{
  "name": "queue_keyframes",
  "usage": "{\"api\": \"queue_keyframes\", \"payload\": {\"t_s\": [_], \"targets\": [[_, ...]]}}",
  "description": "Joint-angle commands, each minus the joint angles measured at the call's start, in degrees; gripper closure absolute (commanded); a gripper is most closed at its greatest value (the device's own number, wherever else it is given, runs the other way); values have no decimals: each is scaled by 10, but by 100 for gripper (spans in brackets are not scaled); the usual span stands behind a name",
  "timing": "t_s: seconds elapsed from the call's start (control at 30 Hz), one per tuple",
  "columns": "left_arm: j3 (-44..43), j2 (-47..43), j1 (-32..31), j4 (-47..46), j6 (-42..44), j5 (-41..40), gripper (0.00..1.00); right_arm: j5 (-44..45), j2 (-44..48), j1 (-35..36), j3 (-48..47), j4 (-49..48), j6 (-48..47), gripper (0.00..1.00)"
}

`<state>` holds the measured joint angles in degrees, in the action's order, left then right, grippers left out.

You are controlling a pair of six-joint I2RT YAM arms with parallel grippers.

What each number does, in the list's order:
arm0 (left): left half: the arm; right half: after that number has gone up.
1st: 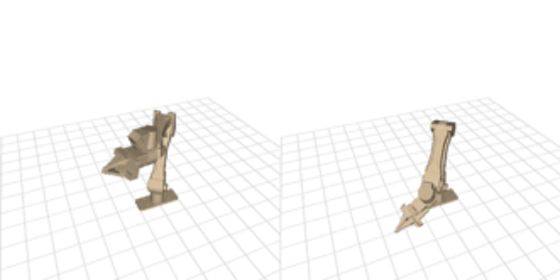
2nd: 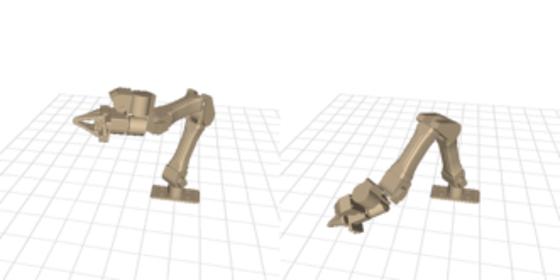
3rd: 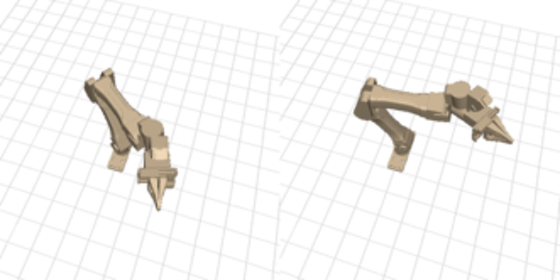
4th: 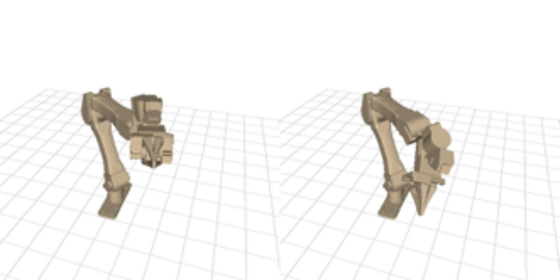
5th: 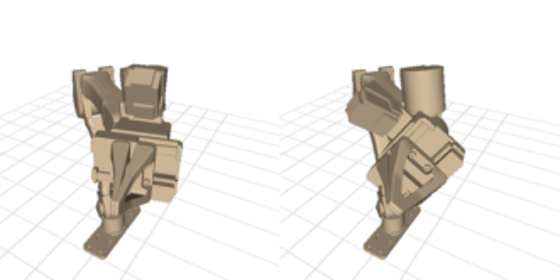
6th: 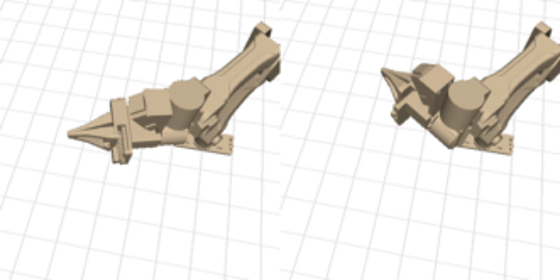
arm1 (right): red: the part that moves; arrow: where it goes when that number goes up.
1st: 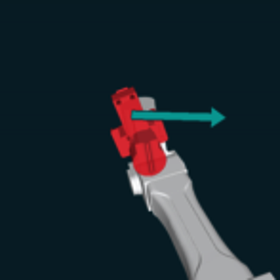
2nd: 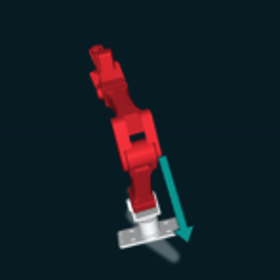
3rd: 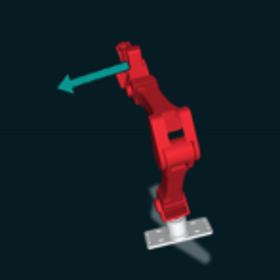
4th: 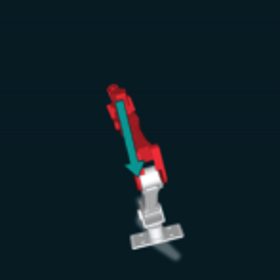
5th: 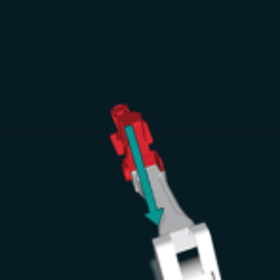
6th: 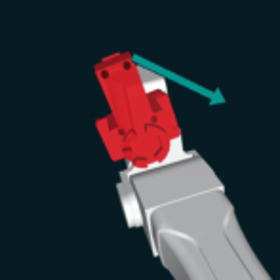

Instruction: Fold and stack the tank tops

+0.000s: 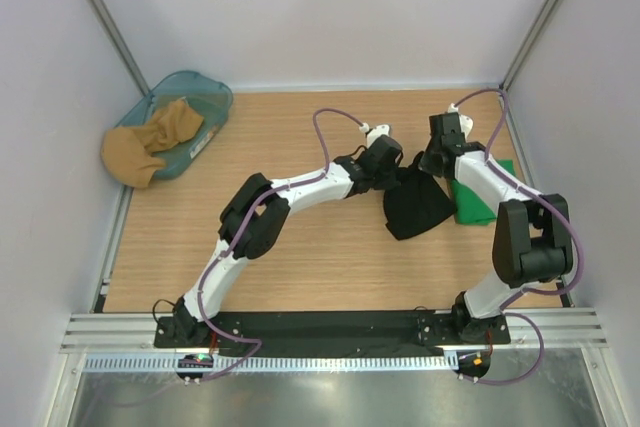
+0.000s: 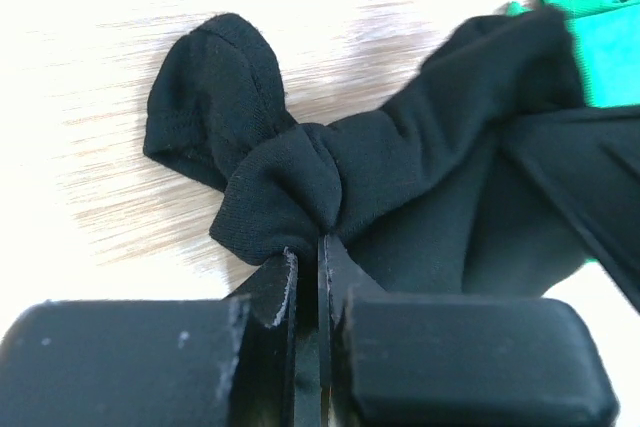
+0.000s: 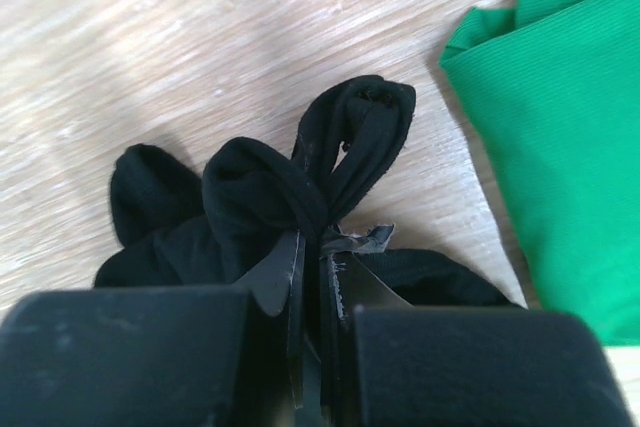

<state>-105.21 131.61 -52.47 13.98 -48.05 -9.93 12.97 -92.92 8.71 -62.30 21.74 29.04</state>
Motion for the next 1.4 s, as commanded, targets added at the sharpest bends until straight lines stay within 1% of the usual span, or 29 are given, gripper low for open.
{"api": "queue_keyframes", "payload": {"t_s": [0.0, 0.13, 0.23, 0.3, 0.4, 0.57, 0.63, 0.73, 0.77, 0.8, 0.83, 0.87, 0.93, 0.97, 1.03, 1.07, 1.17, 1.37], "targets": [[-15, -33, -4, -6, -9, -27, 100, 18, 37, -2, -5, 6, 1, 99], [-11, -27, -4, -15, -13, -20, 100, 2, 34, -2, 2, -5, 2, 99], [-10, -28, -4, -32, -9, -8, 100, 13, 42, -4, 0, -3, 1, 99], [-12, -29, -4, -30, -4, -17, 100, 13, 42, -6, -7, 11, -1, 99], [-14, -29, -4, -2, -2, -46, 100, -3, 20, -6, -19, 13, -8, 99], [-7, -19, 9, 18, -16, -46, 100, -28, -33, -7, -39, 10, -9, 99], [-7, -7, 14, 24, -22, -39, 98, -37, -45, -6, -42, 4, -7, 99], [-5, 7, 26, 26, -27, -23, 86, -32, -59, -7, -46, 4, -5, 98], [-3, 8, 28, 27, -27, -22, 73, -29, -61, -8, -45, 3, -5, 95], [-2, 8, 29, 28, -26, -25, 64, -26, -61, -8, -41, 1, -4, 93], [0, 8, 28, 27, -25, -28, 56, -26, -61, -9, -39, 0, -4, 84], [1, 9, 30, 27, -24, -32, 46, -26, -58, -13, -35, -9, -2, 70], [1, 11, 32, 31, -24, -34, 35, -26, -54, -17, -24, -18, 0, 61], [-3, 12, 34, 31, -24, -32, 33, -24, -54, -20, -24, -20, 1, 55], [-9, 20, 36, 33, -23, -30, 29, -17, -61, -22, -29, -16, 0, 49], [-13, 23, 37, 36, -22, -28, 26, -12, -66, -23, -33, -13, -1, 43], [-39, 39, 43, 46, -22, -25, 22, -20, -88, -28, -45, -13, -4, 37], [-74, 72, 59, 54, -28, -11, 20, -54, -140, -34, -77, -24, -12, 34]]}}
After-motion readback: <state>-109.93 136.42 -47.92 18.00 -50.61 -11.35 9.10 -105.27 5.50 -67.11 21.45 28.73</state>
